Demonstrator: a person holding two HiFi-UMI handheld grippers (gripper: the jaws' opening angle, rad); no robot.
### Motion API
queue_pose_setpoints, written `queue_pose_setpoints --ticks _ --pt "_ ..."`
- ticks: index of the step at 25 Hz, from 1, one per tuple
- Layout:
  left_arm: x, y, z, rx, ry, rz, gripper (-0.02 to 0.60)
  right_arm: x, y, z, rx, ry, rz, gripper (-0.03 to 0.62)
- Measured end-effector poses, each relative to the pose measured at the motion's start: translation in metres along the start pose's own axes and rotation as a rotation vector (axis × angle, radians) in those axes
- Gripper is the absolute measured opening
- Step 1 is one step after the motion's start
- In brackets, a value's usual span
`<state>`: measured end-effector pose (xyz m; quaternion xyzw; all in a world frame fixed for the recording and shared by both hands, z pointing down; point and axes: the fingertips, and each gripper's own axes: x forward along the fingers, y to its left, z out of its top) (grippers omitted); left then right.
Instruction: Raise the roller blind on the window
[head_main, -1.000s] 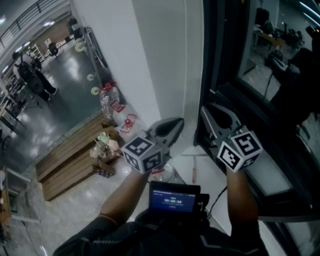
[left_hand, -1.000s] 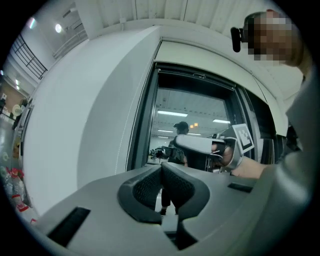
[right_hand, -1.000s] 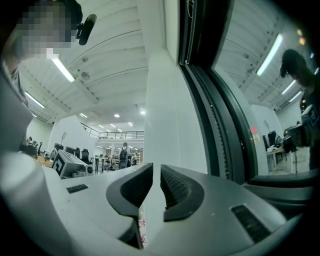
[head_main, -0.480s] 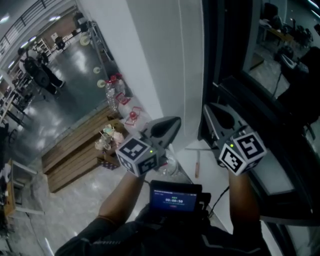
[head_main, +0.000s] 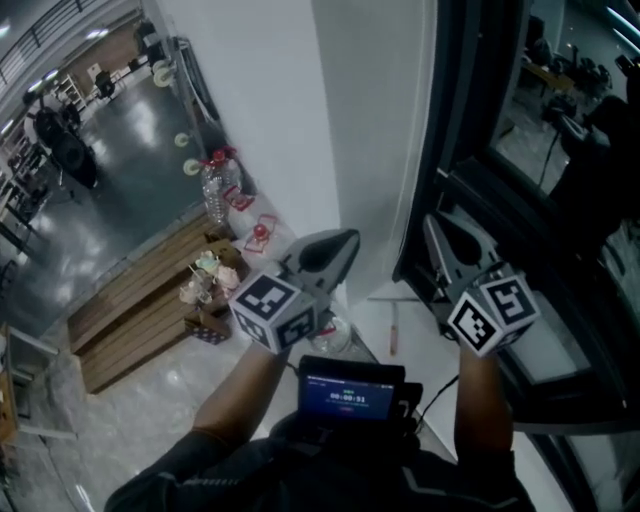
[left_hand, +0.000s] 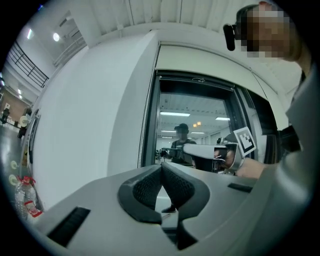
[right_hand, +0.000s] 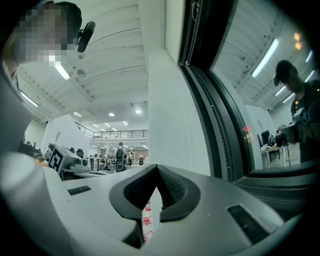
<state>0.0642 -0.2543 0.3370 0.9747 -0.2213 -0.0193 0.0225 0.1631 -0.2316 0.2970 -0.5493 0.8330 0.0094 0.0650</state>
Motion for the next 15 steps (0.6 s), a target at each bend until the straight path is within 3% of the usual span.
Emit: queue_pose_setpoints --ticks 15 --pt "-0.017 0.015 0.007 -0.006 -0.031 -0.066 -0.003 0.012 0.018 -0.003 0.003 0.0 -0.071 0.02"
